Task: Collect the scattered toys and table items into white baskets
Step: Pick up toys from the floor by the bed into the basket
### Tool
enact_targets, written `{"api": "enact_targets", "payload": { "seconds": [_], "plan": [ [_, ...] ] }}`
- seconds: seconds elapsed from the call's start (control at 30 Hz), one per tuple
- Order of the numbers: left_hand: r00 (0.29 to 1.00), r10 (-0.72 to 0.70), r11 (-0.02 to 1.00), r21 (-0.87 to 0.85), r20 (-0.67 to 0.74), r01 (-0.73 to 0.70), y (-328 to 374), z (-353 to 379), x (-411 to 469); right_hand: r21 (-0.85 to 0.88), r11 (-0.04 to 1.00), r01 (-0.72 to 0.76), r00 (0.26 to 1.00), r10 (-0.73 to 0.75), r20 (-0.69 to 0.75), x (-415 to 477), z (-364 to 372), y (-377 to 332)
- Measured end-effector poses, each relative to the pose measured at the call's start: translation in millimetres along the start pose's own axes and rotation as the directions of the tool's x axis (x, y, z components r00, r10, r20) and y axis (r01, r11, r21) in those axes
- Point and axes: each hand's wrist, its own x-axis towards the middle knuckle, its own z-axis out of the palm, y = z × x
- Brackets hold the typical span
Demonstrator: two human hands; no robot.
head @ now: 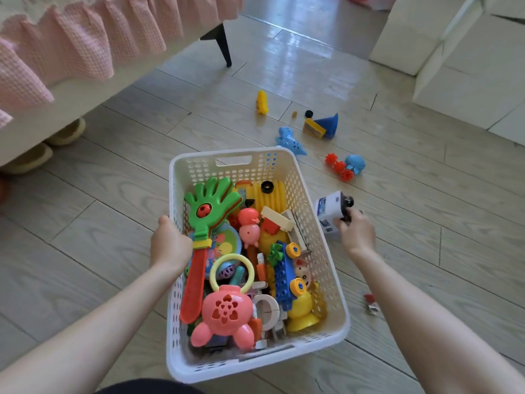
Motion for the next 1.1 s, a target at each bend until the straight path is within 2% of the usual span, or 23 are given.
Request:
{"api": "enact_targets", "payload": {
  "seconds": [0.23, 0.3, 0.4, 0.53, 0.6, 0.63, 0.67, 0.7, 0.73, 0.8, 0.83, 0.9, 0.97, 1.0, 1.07, 1.1],
  "plan": [
    [1.0, -0.01, 1.0, -0.022, 0.015, 0.01, 2.7, -5.7, -2.8, 0.324, 0.943, 0.069, 0.982, -0.008, -0.187, -21.7, -19.7, -29.5],
    [0.999, -0.017, 0.999, -0.034, 0.027, 0.018, 2.6, -6.3, -3.5, 0.383, 0.913, 0.141, 0.965, -0.039, -0.261, -28.5, -30.2, -43.0],
    [0.999, -0.021, 0.999, -0.047, 0.041, 0.023, 2.5, -7.4, -4.3, 0.372, 0.884, 0.284, 0.918, -0.14, -0.37, -38.8, -47.0, -66.6],
    [0.997, -0.021, 0.997, -0.077, 0.068, 0.026, 1.9, -8.5, -5.2, 0.46, 0.756, 0.467, 0.87, -0.3, -0.39, -55.8, -60.0, -106.3],
    [0.997, -0.026, 0.996, -0.082, 0.072, 0.032, 0.6, -9.2, -3.0, 0.519, 0.703, 0.486, 0.871, -0.34, -0.355, -62.4, -54.3, -127.7],
    [0.997, -0.03, 0.996, -0.084, 0.076, 0.036, 0.3, -9.0, -2.3, 0.567, 0.692, 0.447, 0.894, -0.33, -0.302, -63.2, -49.9, -136.3],
    [0.996, -0.032, 0.995, -0.087, 0.081, 0.039, 0.0, -8.6, -1.9, 0.635, 0.686, 0.355, 0.934, -0.294, -0.205, -62.0, -44.4, -143.1],
    [0.996, -0.033, 0.995, -0.086, 0.085, 0.041, -0.2, -8.4, -1.5, 0.709, 0.676, 0.201, 0.97, -0.236, -0.05, -59.2, -38.5, -147.7],
    [0.996, -0.032, 0.996, -0.082, 0.087, 0.039, -0.2, -7.9, -1.6, 0.75, 0.661, 0.016, 0.976, -0.172, 0.132, -55.7, -32.1, -149.5],
    [0.996, -0.032, 0.997, -0.068, 0.08, 0.037, -1.1, -7.6, -1.0, 0.68, 0.68, -0.274, 0.909, -0.049, 0.414, -49.5, -18.0, -147.4],
    [0.996, -0.035, 0.997, -0.065, 0.077, 0.04, -1.7, -7.3, -0.6, 0.611, 0.713, -0.343, 0.876, 0.008, 0.482, -47.2, -11.3, -144.4],
    [0.996, -0.034, 0.997, -0.063, 0.078, 0.039, -2.1, -6.4, 0.1, 0.536, 0.738, -0.411, 0.845, 0.087, 0.528, -45.5, -1.3, -138.1],
    [0.996, -0.026, 0.997, -0.065, 0.081, 0.031, -1.5, -5.8, 0.4, 0.517, 0.744, -0.423, 0.846, 0.121, 0.519, -45.1, 2.7, -133.9],
    [0.996, -0.022, 0.997, -0.066, 0.081, 0.027, -1.4, -5.4, 1.2, 0.482, 0.794, -0.37, 0.869, 0.111, 0.483, -44.7, 4.0, -133.0],
    [0.997, -0.018, 0.997, -0.075, 0.076, 0.024, -2.0, -5.2, 1.6, 0.316, 0.938, -0.14, 0.941, 0.027, 0.338, -44.2, 5.6, -131.2],
    [0.997, -0.017, 0.996, -0.081, 0.073, 0.022, -2.5, -4.7, 1.3, 0.222, 0.975, -0.017, 0.971, -0.037, 0.236, -45.9, 5.6, -130.0]
  ]
}}
